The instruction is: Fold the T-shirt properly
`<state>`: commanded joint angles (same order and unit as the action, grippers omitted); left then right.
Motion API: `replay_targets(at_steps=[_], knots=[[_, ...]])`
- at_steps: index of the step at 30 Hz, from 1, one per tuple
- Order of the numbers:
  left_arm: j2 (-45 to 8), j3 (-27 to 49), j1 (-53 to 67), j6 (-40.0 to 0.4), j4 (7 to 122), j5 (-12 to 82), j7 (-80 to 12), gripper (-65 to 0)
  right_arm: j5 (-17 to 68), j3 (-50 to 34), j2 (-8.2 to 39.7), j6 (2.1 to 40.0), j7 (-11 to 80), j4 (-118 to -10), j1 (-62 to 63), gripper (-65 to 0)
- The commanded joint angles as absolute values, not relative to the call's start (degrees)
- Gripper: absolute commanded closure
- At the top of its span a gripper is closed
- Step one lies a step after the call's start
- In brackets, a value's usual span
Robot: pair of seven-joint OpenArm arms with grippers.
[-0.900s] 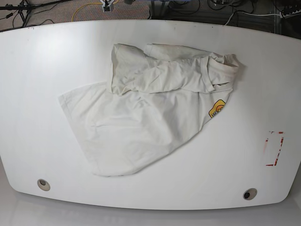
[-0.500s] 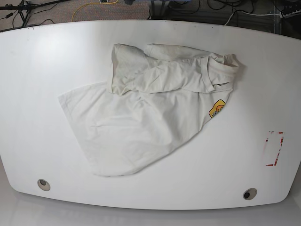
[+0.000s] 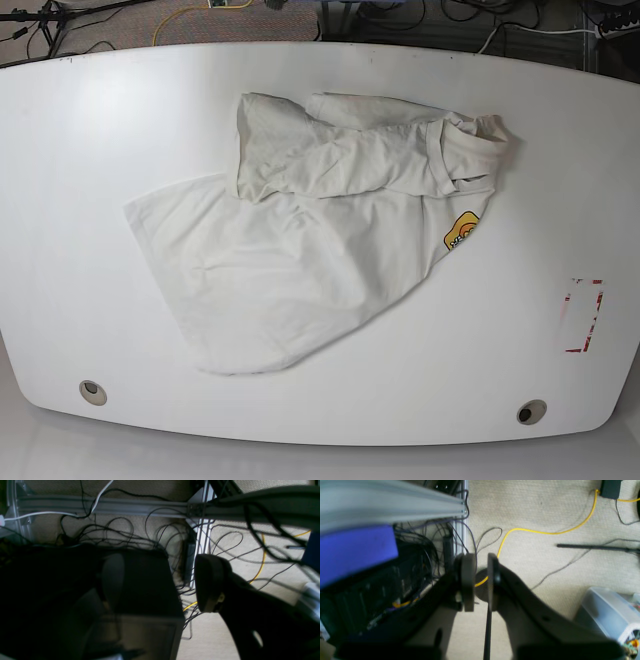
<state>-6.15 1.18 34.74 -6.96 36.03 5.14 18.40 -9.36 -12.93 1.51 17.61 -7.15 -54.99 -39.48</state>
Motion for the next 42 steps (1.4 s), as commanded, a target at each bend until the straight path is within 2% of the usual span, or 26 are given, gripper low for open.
replay_targets(at_steps=[17, 18, 20, 33, 42], knots=[[-6.3, 1.6, 46.6, -7.3, 52.7, 5.3, 14.4, -38.8, -9.0, -12.8, -1.2, 17.8, -7.5, -69.4, -50.9, -9.0], [-5.7, 0.9, 42.9, -7.3, 51.0, 5.1, 14.6, -39.9, -8.7, -12.2, -1.3, 17.9, -7.5, -67.9, -44.2, -8.7], [-5.7, 0.9, 42.9, -7.3, 51.0, 5.1, 14.6, -39.9, -8.7, -12.3, -1.3, 17.9, -7.5, -67.6, -43.4, -8.7], [-5.7, 1.0, 43.0, -7.3, 51.3, 5.1, 14.9, -39.9, -8.7, -12.3, -1.3, 17.9, -7.5, -67.6, -43.3, -8.6], [-5.7, 1.1, 45.4, -7.3, 56.8, 5.1, 15.8, -39.9, -8.7, -12.3, -1.3, 18.0, -7.7, -68.8, -44.9, -8.6]])
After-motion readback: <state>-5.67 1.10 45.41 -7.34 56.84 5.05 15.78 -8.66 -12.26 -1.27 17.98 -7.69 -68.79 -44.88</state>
